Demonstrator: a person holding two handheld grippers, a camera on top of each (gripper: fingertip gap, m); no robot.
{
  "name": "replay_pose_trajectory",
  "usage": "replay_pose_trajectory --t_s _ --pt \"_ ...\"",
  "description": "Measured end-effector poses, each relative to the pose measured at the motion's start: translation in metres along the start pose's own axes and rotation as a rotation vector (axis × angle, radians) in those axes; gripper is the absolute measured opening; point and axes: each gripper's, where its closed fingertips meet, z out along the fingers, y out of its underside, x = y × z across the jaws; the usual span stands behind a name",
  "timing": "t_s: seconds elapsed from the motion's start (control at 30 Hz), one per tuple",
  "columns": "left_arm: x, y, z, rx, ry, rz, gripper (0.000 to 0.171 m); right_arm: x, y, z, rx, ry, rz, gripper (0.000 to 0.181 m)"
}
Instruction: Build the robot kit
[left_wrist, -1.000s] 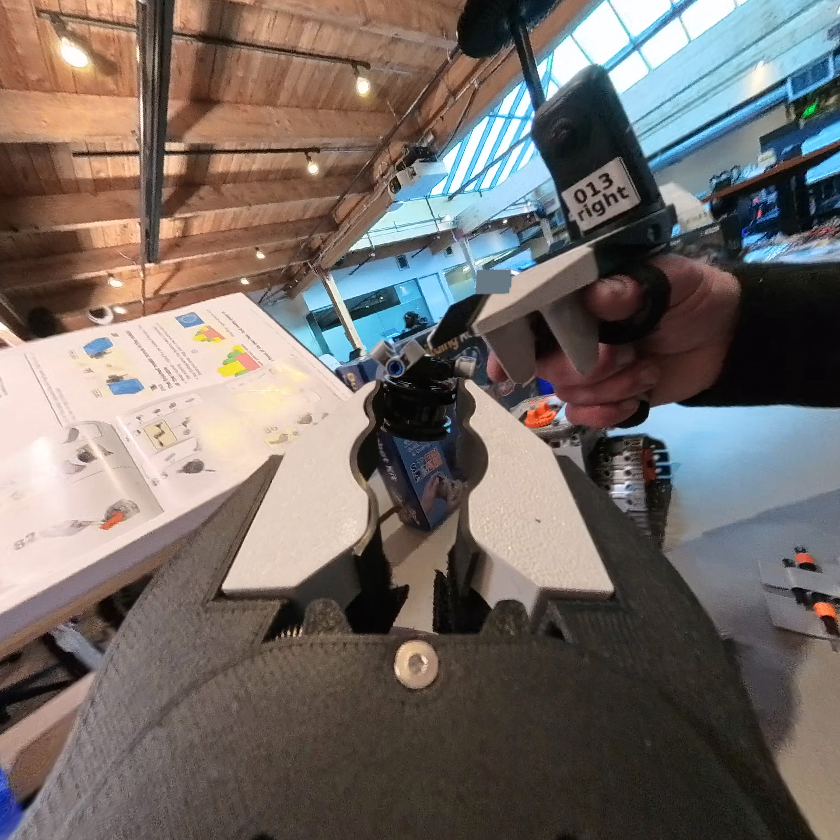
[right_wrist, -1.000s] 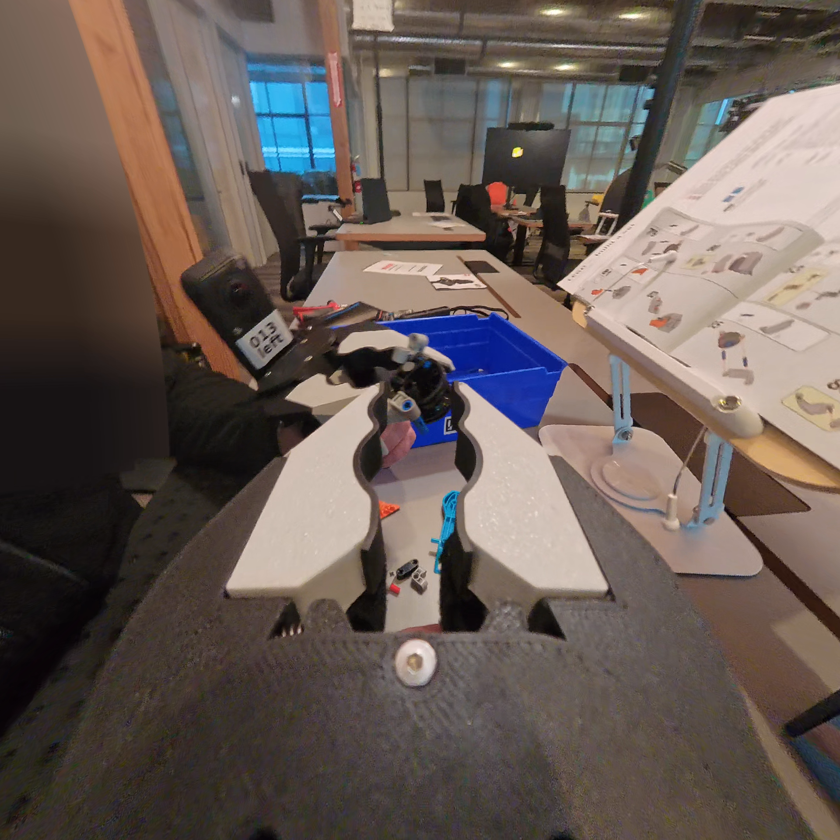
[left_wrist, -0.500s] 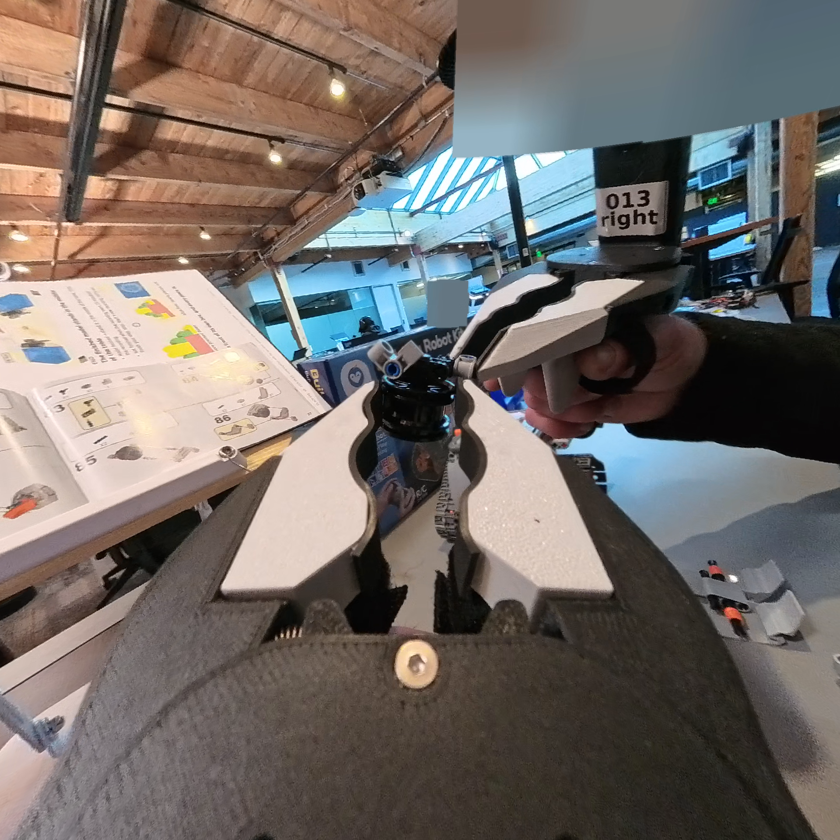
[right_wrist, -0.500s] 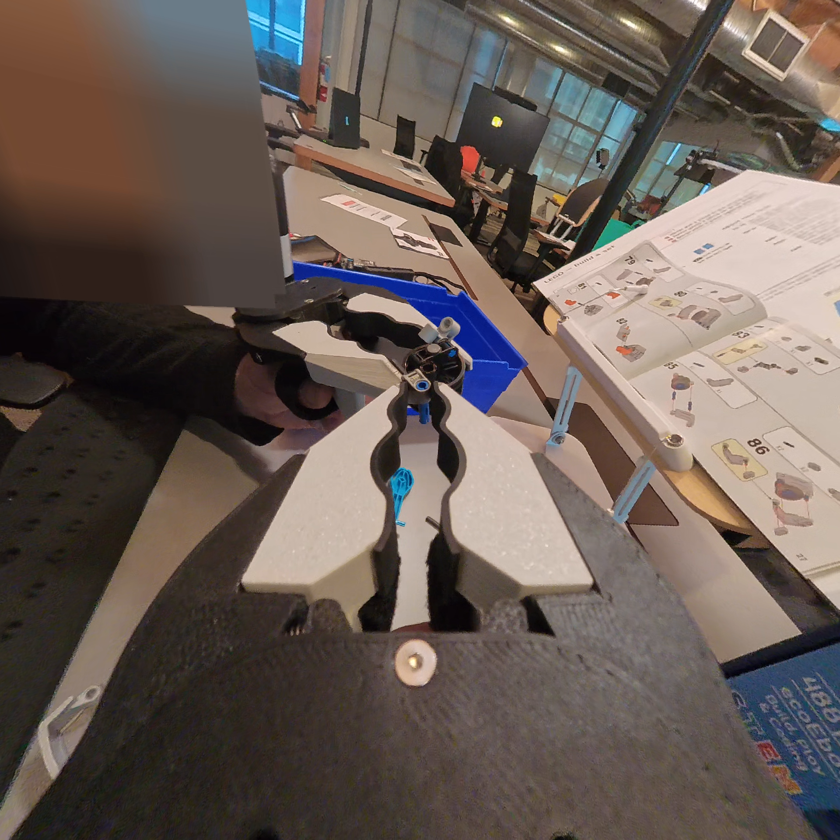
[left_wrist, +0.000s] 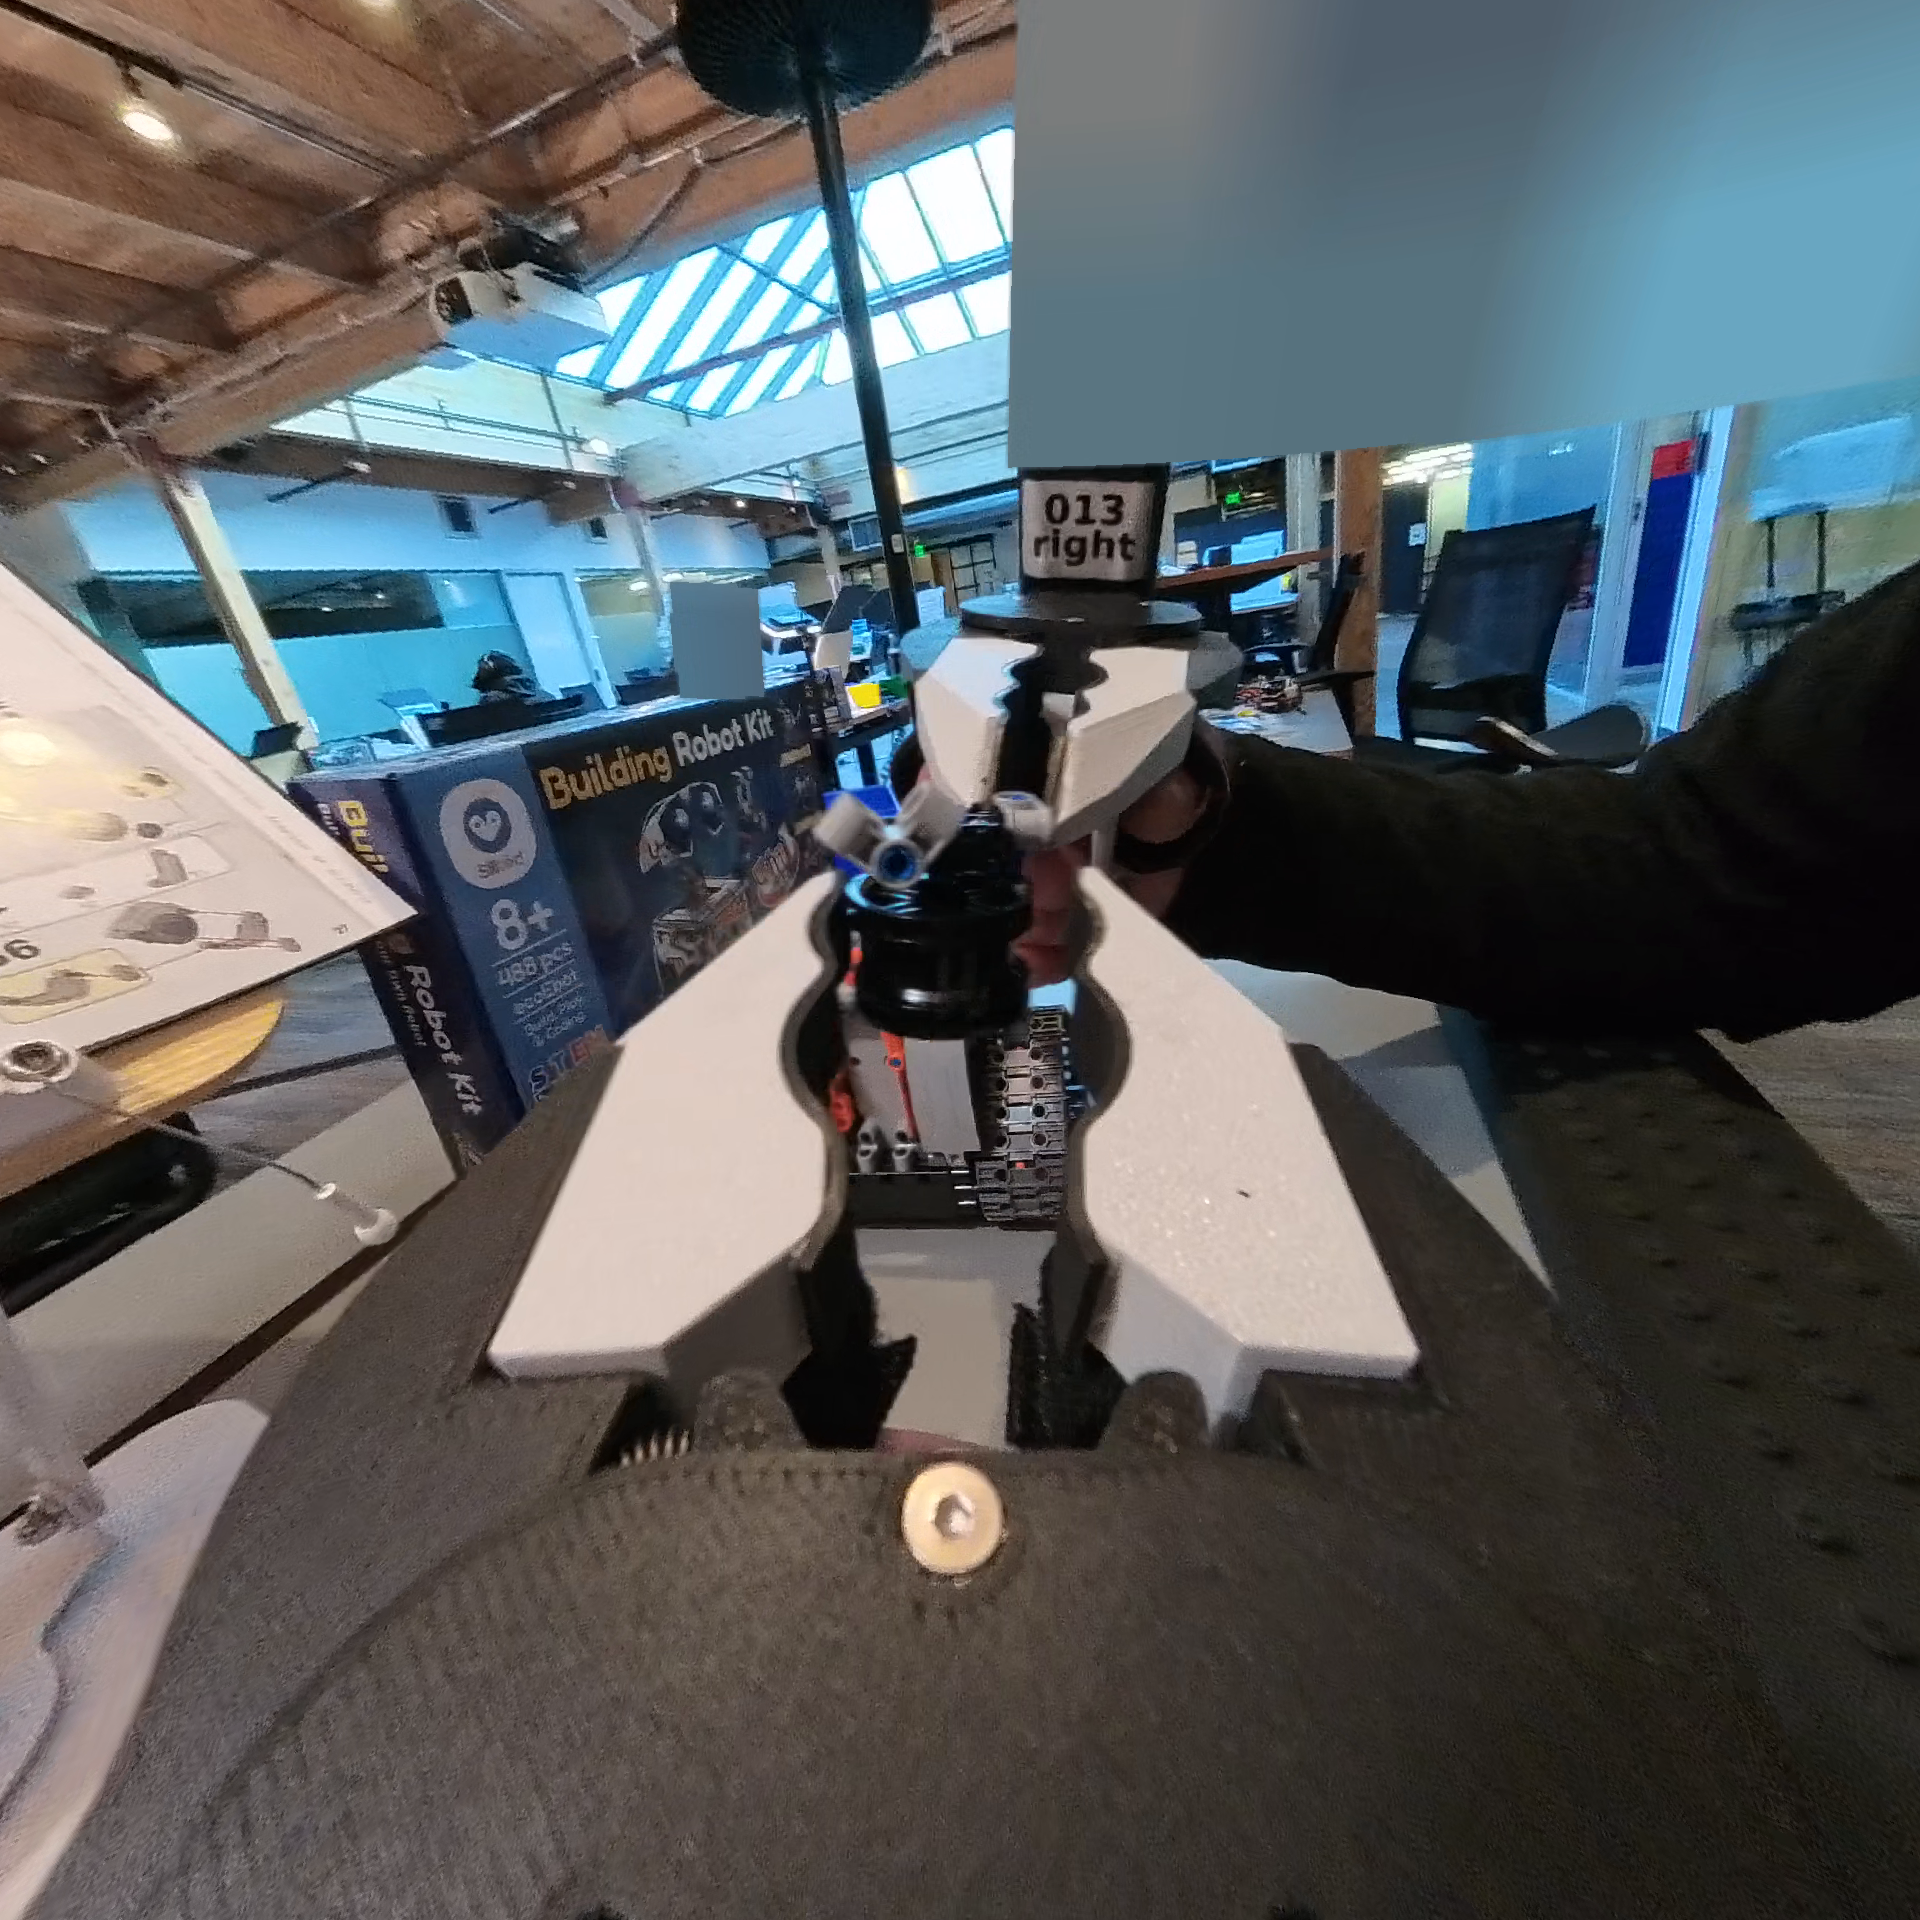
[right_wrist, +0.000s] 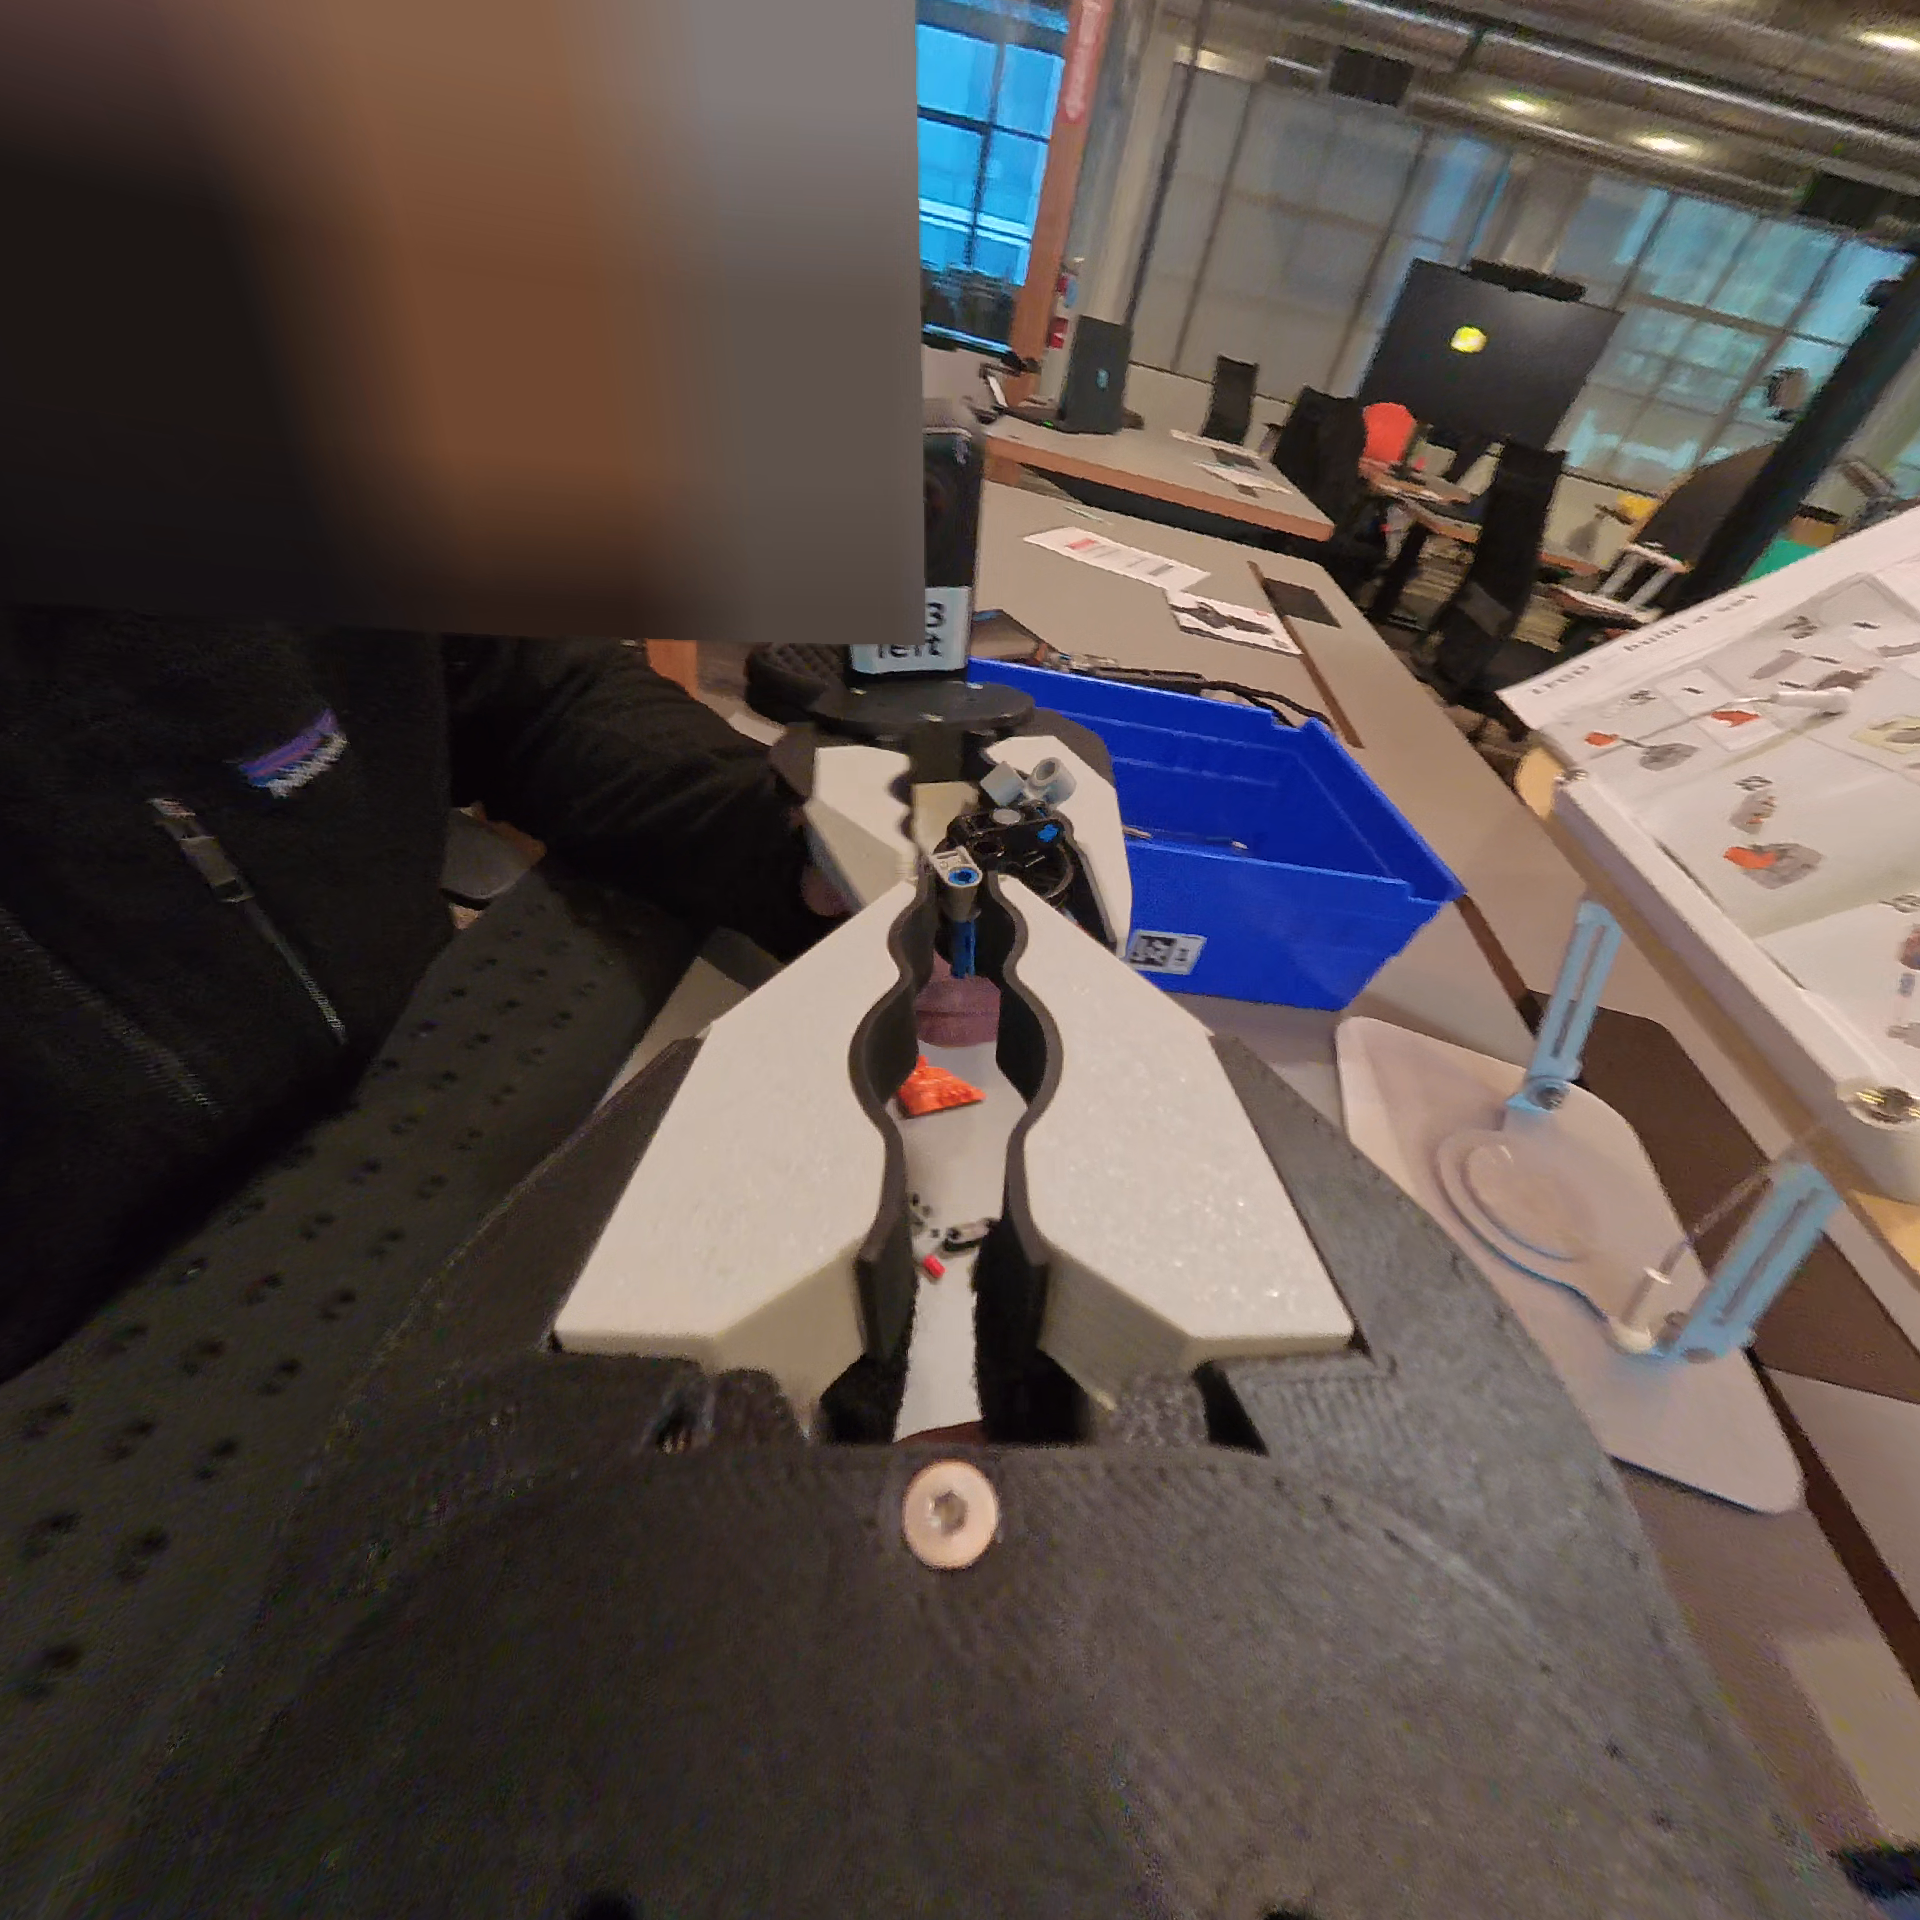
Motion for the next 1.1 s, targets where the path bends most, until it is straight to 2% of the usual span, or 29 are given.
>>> replay_pose_trajectory --t_s 0.03,0.17,0.57,0.7,0.8,0.87,0.97,1.07,1.1 --pt "0.001 0.0 0.0 0.001 0.006 0.006 0.031 -0.002 0.0 0.0 0.007 -0.018 0.01 0.005" --pt "-0.002 0.004 0.001 -0.007 -0.022 0.03 0.031 0.001 0.002 -0.002 0.013 -0.017 0.03 0.005" --pt "-0.029 0.006 -0.002 -0.029 -0.234 0.178 0.031 0.024 0.009 0.0 -0.019 0.137 -0.002 0.006" --pt "-0.038 0.005 -0.005 -0.051 -0.332 0.28 0.031 0.033 0.012 0.001 -0.031 0.204 -0.005 0.006" --pt "-0.04 0.004 -0.006 -0.052 -0.362 0.317 0.031 0.044 0.013 -0.003 -0.026 0.28 -0.009 0.0" --pt "-0.036 0.004 -0.004 -0.056 -0.355 0.358 0.031 0.041 0.012 -0.004 -0.018 0.245 -0.009 0.0" --pt "-0.039 0.003 -0.004 -0.053 -0.364 0.306 0.031 0.043 0.013 -0.003 -0.034 0.271 -0.024 0.0" --pt "-0.048 0.005 -0.008 -0.081 -0.41 0.343 0.031 0.044 0.012 -0.004 -0.034 0.268 -0.001 0.001" --pt "-0.048 0.006 -0.008 -0.08 -0.405 0.341 0.031 0.045 0.012 -0.006 -0.036 0.277 -0.006 0.006"
